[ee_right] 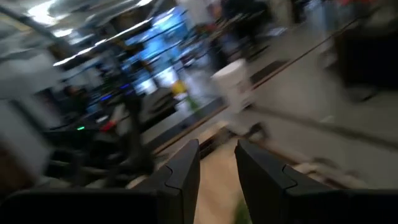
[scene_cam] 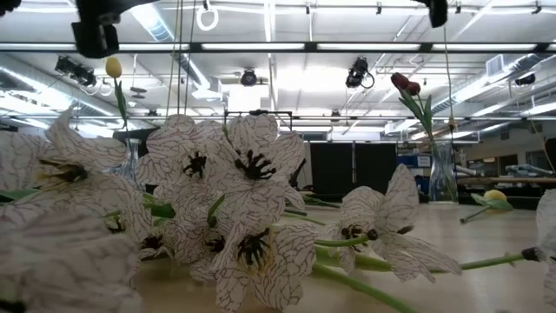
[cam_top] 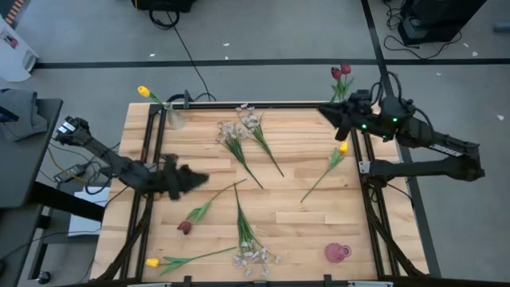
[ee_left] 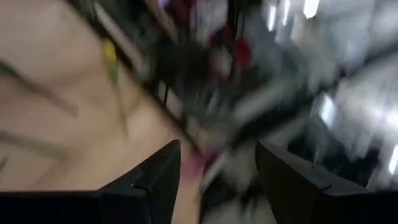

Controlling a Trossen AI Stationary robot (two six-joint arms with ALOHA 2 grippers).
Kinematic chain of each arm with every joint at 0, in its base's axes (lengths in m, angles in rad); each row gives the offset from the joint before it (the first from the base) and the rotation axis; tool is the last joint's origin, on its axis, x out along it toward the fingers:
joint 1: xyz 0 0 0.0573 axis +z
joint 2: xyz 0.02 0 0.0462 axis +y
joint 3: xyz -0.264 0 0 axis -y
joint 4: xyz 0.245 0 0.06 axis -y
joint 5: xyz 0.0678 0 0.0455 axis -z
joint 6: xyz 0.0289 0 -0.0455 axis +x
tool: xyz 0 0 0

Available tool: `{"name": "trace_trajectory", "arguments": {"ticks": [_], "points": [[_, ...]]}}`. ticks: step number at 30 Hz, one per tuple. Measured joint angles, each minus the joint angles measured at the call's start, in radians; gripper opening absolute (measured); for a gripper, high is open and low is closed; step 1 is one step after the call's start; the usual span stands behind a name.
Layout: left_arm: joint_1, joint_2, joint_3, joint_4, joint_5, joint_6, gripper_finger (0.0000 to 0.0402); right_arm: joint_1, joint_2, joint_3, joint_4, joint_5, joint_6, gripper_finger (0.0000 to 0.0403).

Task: Sort flowers into vase by color
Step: Put the red flower into the right transparent vase

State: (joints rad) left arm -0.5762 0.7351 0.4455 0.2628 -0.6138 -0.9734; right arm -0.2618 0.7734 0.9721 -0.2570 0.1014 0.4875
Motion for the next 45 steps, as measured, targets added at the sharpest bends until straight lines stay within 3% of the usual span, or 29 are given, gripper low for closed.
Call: {"name": "trace_trajectory", "arguments": {"ticks": [3, 8, 12, 16, 25, 28, 36, 45], "points": [[0.0, 0.048, 0.07, -0.209, 0.167, 0.077, 0.0211, 0.034, 0.051, 0.016, -0.001, -0.09, 0.067, 0.0117], [0.0, 0.166, 0.214, -0.54, 0.331, 0.236, 0.0211, 0.104, 0.154, 0.041, -0.001, -0.212, 0.17, 0.0117], [0.0, 0.287, 0.34, -0.865, 0.379, 0.128, 0.0211, 0.166, 0.225, 0.044, -0.001, -0.233, 0.222, 0.0117], [0.0, 0.405, 0.421, -1.042, 0.374, -0.002, 0.0211, 0.23, 0.284, 0.044, 0.011, -0.206, 0.25, 0.0117], [0.066, 0.602, 0.502, -1.082, 0.371, -0.081, 0.0211, 0.328, 0.34, 0.044, 0.102, -0.134, 0.303, 0.0116], [0.118, 0.642, 0.502, -1.121, 0.416, -0.081, 0.0211, 0.348, 0.338, 0.045, 0.108, -0.114, 0.332, 0.0116], [0.215, 0.695, 0.502, -1.193, 0.575, 0.019, 0.0211, 0.354, 0.337, 0.045, 0.115, -0.143, 0.365, 0.0116], [0.284, 0.696, 0.502, -1.161, 0.597, -0.008, 0.0211, 0.354, 0.338, 0.044, 0.15, -0.2, 0.301, 0.0116]]}}
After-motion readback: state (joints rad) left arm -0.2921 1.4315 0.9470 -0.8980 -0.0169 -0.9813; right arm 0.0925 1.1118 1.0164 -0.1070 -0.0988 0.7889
